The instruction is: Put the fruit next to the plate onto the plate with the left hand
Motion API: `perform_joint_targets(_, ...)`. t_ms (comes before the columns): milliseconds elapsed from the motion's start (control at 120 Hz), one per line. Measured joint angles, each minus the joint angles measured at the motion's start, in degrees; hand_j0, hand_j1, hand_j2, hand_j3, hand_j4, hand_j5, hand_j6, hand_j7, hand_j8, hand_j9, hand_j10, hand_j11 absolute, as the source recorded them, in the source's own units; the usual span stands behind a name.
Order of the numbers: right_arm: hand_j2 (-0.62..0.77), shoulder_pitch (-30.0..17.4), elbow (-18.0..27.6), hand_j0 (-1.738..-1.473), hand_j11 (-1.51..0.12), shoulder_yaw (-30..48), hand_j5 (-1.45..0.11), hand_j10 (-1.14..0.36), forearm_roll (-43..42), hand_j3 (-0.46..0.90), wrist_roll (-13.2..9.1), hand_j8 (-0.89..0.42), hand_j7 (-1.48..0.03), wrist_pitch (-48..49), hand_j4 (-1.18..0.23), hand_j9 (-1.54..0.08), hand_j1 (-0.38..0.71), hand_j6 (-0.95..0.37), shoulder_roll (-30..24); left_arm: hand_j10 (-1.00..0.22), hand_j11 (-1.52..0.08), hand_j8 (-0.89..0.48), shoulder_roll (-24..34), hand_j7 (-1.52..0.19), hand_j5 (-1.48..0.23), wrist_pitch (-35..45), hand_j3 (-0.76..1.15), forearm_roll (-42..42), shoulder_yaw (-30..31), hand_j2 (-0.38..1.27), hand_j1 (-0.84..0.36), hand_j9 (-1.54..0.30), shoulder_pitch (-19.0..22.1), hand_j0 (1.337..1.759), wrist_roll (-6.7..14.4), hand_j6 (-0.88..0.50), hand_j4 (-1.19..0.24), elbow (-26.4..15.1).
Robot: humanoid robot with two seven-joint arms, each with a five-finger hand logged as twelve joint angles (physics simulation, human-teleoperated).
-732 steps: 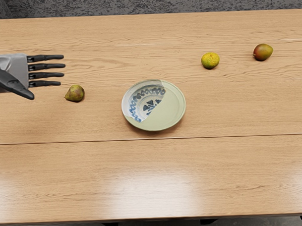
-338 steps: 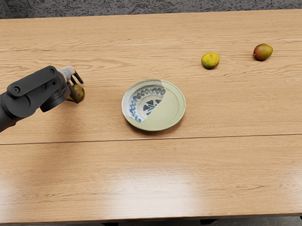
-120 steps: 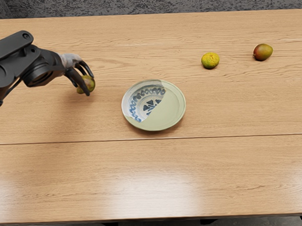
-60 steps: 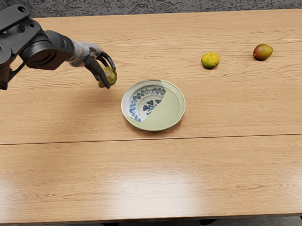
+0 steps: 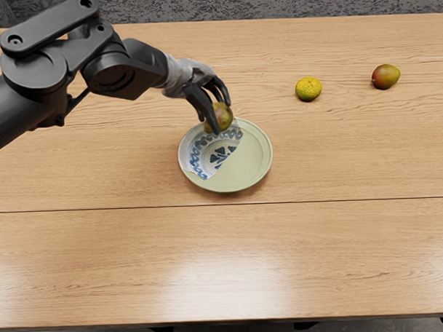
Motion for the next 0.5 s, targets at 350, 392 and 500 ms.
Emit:
perform_joint_targets(350, 0.0, 0.06, 0.02, -1.658, 0.0, -0.27, 0.0, 0.0, 0.0, 0.0, 0.0, 0.0, 0.0, 0.0, 0.0, 0.0, -0.35, 0.0, 0.0, -0.82, -1.09, -0.41, -2.54, -1.11, -1.15, 0.86, 0.0, -0.05, -0.6, 0.7, -0.39, -1.09, 0.19, 1.654, -0.01, -0.36, -0.74, 0.08)
perform_joint_targets(392, 0.0, 0.08, 0.02, -1.658, 0.0, -0.3, 0.0, 0.0, 0.0, 0.0, 0.0, 0.0, 0.0, 0.01, 0.0, 0.0, -0.35, 0.0, 0.0, -0.76, -0.96, -0.39, -2.7, -0.97, -1.01, 2.54, 0.0, 0.02, -1.48, 0.59, -0.32, -0.96, 0.56, 1.655, -0.01, -0.35, -0.66, 0.17)
perform_joint_targets(500, 0.0, 0.12, 0.02, -1.658, 0.0, -0.33, 0.0, 0.0, 0.0, 0.0, 0.0, 0.0, 0.0, 0.05, 0.0, 0.0, -0.35, 0.0, 0.0, -0.5, -0.62, -0.27, -2.69, -0.63, -0.65, 6.4, 0.0, 0.1, -2.92, 0.35, -0.1, -0.62, 0.72, 1.656, -0.02, -0.25, -0.43, 0.37)
